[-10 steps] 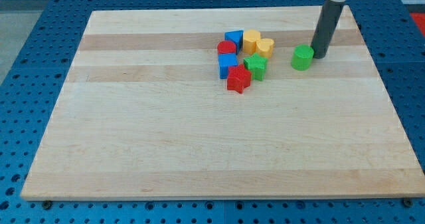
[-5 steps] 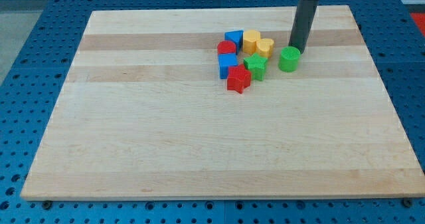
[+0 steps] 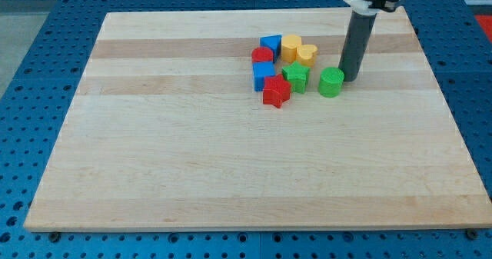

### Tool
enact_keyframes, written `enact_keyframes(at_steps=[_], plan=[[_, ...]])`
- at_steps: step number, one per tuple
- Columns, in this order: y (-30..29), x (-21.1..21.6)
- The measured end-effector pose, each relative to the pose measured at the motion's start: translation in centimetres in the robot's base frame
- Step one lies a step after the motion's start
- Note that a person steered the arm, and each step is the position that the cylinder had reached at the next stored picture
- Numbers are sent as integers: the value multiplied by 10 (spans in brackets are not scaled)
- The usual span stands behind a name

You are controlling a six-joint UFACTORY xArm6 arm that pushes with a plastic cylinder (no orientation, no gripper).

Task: Move the green circle to the bottom side of the green star

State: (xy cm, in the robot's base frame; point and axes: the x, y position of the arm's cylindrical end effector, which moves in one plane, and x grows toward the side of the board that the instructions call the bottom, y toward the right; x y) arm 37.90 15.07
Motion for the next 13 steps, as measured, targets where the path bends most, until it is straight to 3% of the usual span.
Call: enact_keyframes(at_steps=[5,13], plan=[[-11,39],[-24,37]])
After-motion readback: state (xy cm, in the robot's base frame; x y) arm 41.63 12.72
